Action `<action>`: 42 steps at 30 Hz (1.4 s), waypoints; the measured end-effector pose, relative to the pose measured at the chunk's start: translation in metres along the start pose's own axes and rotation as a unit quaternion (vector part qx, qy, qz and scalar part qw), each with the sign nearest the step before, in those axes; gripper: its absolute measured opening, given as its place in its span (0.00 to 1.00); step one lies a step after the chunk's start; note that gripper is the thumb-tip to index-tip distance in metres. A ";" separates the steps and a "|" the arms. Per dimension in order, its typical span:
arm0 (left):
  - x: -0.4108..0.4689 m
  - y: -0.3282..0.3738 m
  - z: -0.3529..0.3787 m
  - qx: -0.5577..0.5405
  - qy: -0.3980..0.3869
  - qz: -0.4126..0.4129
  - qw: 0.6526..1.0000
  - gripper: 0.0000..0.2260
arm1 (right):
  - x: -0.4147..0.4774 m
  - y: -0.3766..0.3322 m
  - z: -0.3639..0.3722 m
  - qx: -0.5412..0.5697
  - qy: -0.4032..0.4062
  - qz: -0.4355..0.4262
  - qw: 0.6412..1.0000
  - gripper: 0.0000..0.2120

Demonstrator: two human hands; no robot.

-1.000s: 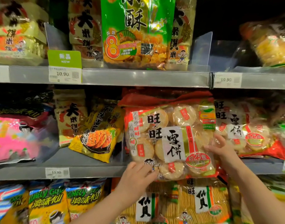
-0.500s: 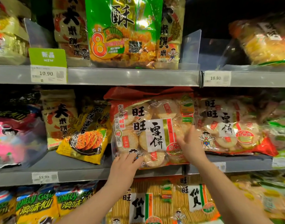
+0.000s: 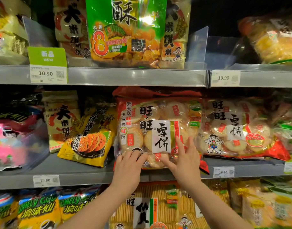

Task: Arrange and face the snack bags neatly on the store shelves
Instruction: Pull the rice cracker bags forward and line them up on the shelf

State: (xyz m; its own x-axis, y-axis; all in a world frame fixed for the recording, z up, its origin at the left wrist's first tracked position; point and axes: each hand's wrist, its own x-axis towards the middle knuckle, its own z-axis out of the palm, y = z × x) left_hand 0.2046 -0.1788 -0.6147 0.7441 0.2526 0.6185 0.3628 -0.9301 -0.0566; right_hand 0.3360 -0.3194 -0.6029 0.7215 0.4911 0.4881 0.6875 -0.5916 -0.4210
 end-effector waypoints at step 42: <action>0.042 -0.018 -0.015 0.033 -0.180 0.005 0.983 0.22 | 0.026 0.007 0.002 -0.063 0.017 -0.139 0.988 0.25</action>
State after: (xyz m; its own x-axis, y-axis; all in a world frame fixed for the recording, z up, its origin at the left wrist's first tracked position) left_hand 0.2208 -0.1559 -0.5763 0.8943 0.3319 0.3000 0.3806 -0.9169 -0.1201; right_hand 0.3598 -0.3095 -0.5951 0.5018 0.6251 0.5979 0.8415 -0.5128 -0.1701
